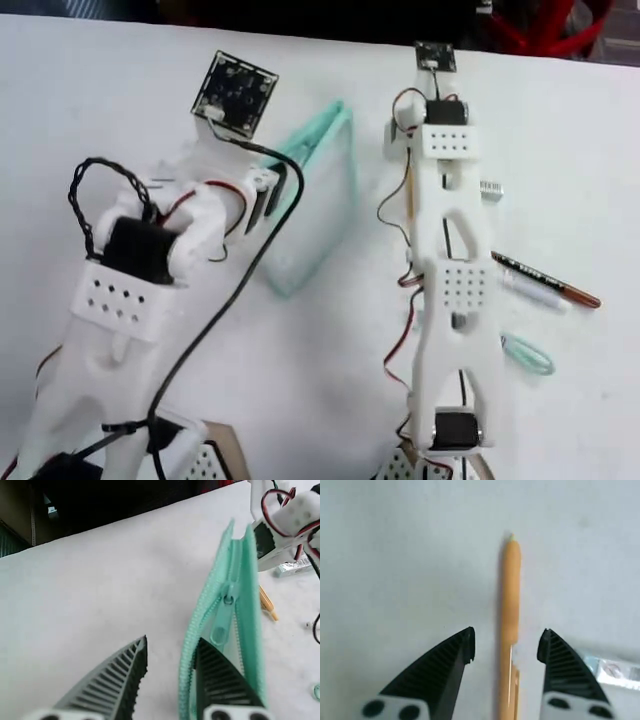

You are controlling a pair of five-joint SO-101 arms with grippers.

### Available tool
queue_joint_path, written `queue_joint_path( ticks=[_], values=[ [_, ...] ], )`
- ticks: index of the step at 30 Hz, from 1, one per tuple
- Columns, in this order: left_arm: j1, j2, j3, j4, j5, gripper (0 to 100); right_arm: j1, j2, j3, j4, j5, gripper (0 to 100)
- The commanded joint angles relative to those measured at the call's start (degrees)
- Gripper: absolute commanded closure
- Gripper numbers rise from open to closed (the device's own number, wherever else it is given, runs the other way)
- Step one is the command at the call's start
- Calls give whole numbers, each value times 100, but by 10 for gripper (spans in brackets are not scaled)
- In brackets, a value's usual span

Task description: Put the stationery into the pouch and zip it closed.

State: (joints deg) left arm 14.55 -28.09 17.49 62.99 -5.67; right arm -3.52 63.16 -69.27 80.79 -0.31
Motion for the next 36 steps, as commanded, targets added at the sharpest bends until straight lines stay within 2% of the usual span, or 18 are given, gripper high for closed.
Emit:
queue_joint_path(
  ticks=[1,5,11,22,27,31,36],
  values=[
    [-75,57,237,-35,26,843,127,426,-1073,40,-26,794],
    [-75,57,237,-18,26,843,119,892,-1468,40,-18,810],
    [-75,57,246,0,26,843,233,1086,-1512,4,-9,964],
    [-75,57,229,35,26,843,479,1015,-1565,303,-35,981],
    [180,48,193,123,26,843,514,734,-2585,1226,-62,981],
    [673,-40,105,457,26,843,444,31,-2567,1745,-18,981],
    [787,-725,-44,862,26,843,681,-998,-2488,1798,-18,981]
  ],
)
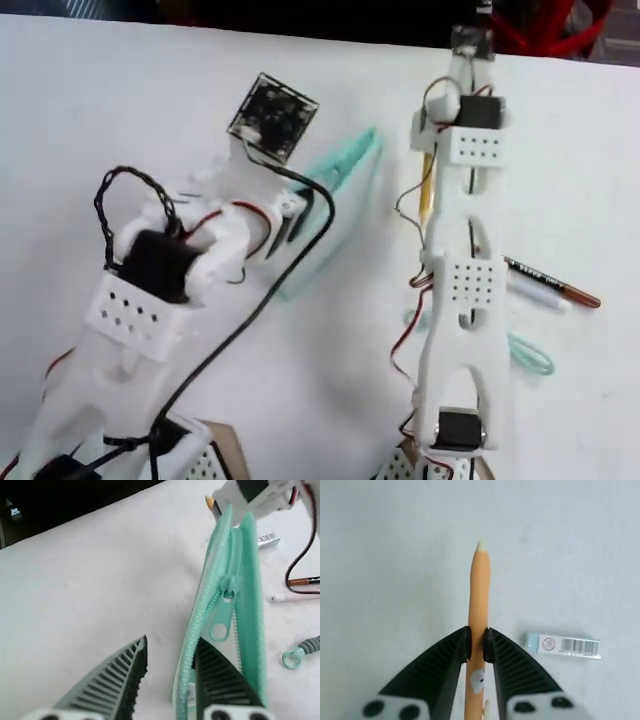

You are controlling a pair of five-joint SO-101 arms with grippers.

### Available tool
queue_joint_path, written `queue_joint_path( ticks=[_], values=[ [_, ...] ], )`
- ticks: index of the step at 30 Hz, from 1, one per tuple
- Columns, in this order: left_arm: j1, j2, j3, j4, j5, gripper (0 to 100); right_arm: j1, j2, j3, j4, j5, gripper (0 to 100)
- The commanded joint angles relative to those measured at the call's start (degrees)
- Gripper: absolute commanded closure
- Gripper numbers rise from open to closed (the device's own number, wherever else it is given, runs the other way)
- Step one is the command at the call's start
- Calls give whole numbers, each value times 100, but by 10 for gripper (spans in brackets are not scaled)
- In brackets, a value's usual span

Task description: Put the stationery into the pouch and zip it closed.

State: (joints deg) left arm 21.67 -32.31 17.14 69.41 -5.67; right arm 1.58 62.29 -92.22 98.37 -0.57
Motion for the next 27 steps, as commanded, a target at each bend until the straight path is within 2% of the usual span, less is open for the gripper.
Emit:
queue_joint_path(
  ticks=[1,5,8,11,16,21,27],
  values=[
    [66,-479,0,255,26,843,224,-1156,-193,48,18,981],
    [66,-1051,290,141,9,843,365,-2378,79,57,18,981],
    [66,-1262,695,-176,9,843,312,-3670,818,57,18,981],
    [75,-1393,914,-334,18,843,-13,-5191,1960,48,18,981],
    [171,-1543,703,-299,35,849,-963,-7327,3895,-4,18,981],
    [681,-1516,-264,404,35,957,-1314,-8277,4360,-57,18,981],
    [1077,-848,-835,703,35,910,-1262,-8796,4352,-66,-35,981]
  ],
)
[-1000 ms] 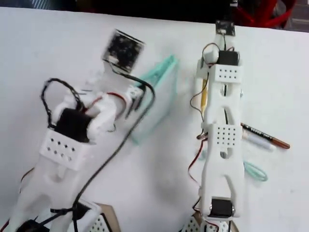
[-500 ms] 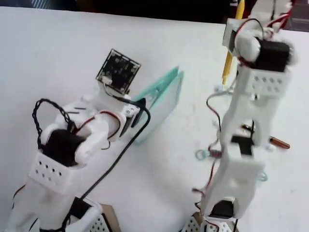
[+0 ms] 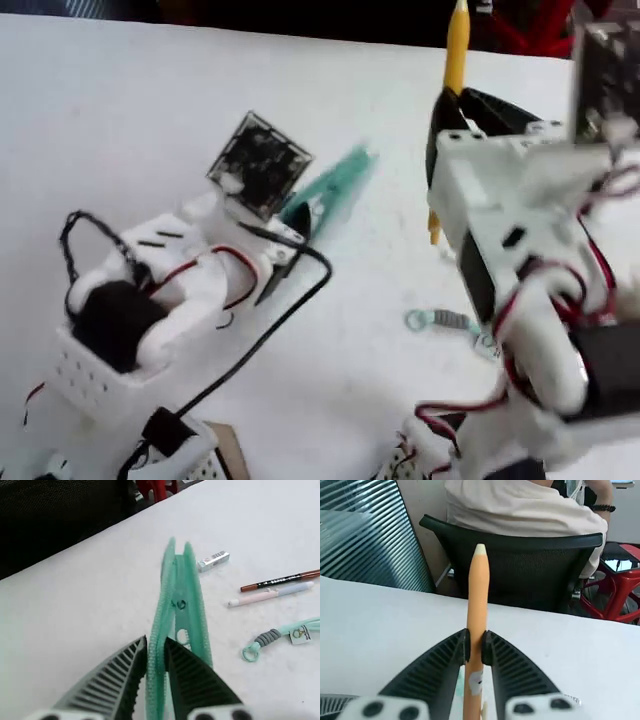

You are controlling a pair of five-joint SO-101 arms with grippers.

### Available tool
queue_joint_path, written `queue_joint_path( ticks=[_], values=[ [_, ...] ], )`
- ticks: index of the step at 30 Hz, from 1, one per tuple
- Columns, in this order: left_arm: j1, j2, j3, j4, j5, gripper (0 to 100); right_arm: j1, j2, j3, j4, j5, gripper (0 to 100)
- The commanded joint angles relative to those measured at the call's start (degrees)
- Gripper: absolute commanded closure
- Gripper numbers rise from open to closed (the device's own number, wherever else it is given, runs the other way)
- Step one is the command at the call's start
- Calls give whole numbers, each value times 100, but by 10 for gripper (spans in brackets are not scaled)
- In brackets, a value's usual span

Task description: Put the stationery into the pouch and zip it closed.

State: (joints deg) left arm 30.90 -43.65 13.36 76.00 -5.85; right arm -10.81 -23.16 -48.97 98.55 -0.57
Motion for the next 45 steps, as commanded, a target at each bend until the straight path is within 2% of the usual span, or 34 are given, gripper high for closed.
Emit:
queue_joint_path(
  ticks=[1,5,9,14,19,26,30,36,41,45],
  values=[
    [154,444,-580,105,53,910,-31,-321,26,-84,-35,981],
    [189,1007,-1073,387,387,910,-13,-602,70,-92,-62,981],
    [532,1349,-1240,431,475,910,57,-787,79,-92,-527,981],
    [382,1349,-1248,659,484,910,-136,-813,185,-303,-1081,981],
    [31,927,-1046,774,484,910,-523,-743,1371,-1095,-1503,981],
    [-101,180,-149,273,466,910,-857,-1613,2954,-2088,-1653,981],
    [-84,-92,-44,193,466,910,-910,-2264,4114,-3002,-1688,981],
    [-101,-136,105,193,457,910,-1499,-2949,5916,-4488,-1873,981],
    [-101,-136,360,-9,457,910,-1877,-3451,6198,-4664,-1820,981],
    [-92,-145,519,-123,457,910,-1886,-3521,6479,-4532,-1811,981]
  ],
)
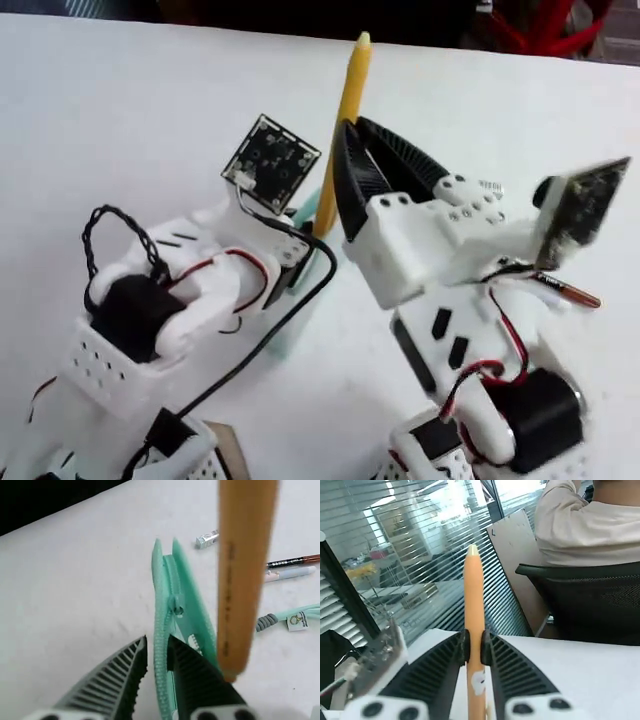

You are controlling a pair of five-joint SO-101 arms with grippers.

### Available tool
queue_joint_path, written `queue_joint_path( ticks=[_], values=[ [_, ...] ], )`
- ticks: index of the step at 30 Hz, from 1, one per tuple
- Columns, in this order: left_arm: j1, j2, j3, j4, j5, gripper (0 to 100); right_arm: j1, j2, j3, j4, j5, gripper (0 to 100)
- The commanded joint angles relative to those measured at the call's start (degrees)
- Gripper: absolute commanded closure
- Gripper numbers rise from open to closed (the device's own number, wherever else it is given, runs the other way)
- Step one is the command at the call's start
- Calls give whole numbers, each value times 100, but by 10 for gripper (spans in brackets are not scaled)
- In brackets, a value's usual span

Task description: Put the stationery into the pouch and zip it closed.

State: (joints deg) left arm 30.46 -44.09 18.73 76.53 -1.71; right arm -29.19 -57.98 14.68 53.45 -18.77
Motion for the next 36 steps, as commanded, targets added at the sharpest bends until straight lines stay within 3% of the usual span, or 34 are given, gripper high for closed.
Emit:
queue_joint_path(
  ticks=[1,9,19,25,36],
  values=[
    [-57,-101,-18,-167,44,910,-48,-40,229,-31,18,981],
    [-66,-154,-62,-114,35,906,31,-40,642,-84,237,981],
    [-57,-866,527,-501,35,906,242,242,-158,-1279,229,981],
    [-57,-901,914,-826,35,906,4,629,-149,-1191,-114,981],
    [-57,-901,905,-835,35,906,57,629,651,-927,-70,981]
  ],
)
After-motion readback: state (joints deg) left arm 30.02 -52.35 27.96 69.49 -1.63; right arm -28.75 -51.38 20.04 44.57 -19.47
